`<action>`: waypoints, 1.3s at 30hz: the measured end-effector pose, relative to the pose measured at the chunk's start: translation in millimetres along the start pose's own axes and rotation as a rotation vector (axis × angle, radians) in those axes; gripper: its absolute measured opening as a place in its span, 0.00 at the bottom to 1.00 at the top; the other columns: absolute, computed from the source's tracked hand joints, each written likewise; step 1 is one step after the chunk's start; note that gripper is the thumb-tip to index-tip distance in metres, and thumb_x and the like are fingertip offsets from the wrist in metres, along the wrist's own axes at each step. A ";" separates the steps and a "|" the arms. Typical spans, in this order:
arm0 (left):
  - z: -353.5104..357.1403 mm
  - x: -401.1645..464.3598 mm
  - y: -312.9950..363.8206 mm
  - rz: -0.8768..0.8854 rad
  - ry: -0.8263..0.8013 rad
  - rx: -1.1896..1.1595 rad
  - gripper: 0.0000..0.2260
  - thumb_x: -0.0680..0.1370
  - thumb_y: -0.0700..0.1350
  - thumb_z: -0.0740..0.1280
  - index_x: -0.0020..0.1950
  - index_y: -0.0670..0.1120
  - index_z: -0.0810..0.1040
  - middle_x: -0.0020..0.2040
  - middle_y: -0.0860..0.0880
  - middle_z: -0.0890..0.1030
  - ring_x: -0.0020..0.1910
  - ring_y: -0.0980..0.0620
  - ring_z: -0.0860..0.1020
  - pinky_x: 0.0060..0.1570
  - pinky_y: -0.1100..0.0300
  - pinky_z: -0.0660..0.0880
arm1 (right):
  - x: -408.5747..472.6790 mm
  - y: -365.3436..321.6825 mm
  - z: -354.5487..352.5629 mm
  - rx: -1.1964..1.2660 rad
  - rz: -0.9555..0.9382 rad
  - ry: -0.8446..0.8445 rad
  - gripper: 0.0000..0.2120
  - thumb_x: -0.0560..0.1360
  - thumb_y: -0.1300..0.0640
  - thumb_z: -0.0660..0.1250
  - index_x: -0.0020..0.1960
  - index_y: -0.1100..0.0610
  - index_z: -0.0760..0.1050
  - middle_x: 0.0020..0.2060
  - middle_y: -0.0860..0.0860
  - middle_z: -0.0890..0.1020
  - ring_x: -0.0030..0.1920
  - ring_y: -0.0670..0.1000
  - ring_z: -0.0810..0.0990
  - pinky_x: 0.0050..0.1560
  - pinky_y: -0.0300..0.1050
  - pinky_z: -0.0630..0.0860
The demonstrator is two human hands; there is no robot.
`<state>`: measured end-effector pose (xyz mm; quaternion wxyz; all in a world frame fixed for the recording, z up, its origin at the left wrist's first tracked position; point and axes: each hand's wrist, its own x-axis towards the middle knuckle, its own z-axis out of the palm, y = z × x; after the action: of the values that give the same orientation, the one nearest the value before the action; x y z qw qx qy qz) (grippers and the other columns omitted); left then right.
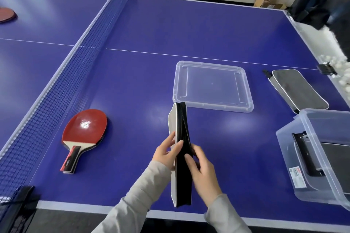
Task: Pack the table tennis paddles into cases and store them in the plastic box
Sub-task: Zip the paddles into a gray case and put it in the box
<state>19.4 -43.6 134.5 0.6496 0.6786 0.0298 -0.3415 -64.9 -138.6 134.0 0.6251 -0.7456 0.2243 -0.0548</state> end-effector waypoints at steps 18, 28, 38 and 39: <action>-120.5 33.0 -57.1 -0.048 0.444 0.450 0.29 0.66 0.29 0.71 0.63 0.50 0.74 0.53 0.48 0.78 0.52 0.45 0.77 0.52 0.56 0.71 | 39.4 86.3 -90.8 -0.154 0.262 0.118 0.31 0.71 0.64 0.70 0.67 0.45 0.64 0.58 0.46 0.74 0.52 0.41 0.75 0.50 0.37 0.71; -136.5 69.2 -87.9 -0.086 0.453 0.688 0.35 0.67 0.33 0.73 0.71 0.49 0.67 0.61 0.42 0.75 0.62 0.41 0.73 0.64 0.53 0.67 | 60.3 146.7 -86.7 -0.426 0.408 0.187 0.33 0.72 0.64 0.70 0.72 0.53 0.61 0.70 0.55 0.69 0.69 0.58 0.67 0.66 0.51 0.65; -123.0 61.1 -110.4 0.309 0.424 1.338 0.29 0.70 0.45 0.74 0.69 0.43 0.71 0.71 0.41 0.69 0.68 0.39 0.70 0.59 0.43 0.70 | 52.0 139.4 -56.9 -1.042 0.081 0.222 0.37 0.65 0.60 0.77 0.71 0.58 0.67 0.68 0.59 0.71 0.66 0.63 0.71 0.57 0.60 0.71; -117.6 59.1 -112.1 0.383 0.391 1.389 0.25 0.73 0.52 0.69 0.68 0.44 0.74 0.70 0.41 0.71 0.67 0.40 0.72 0.58 0.44 0.72 | 50.7 139.0 -52.1 -1.073 0.034 0.181 0.36 0.66 0.58 0.77 0.71 0.57 0.68 0.68 0.59 0.70 0.66 0.62 0.71 0.58 0.60 0.71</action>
<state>60.3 55.9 -0.8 0.1025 0.9745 -0.1966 -0.0356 -75.3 -222.7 2.0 0.1359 -0.9485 0.2859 0.0135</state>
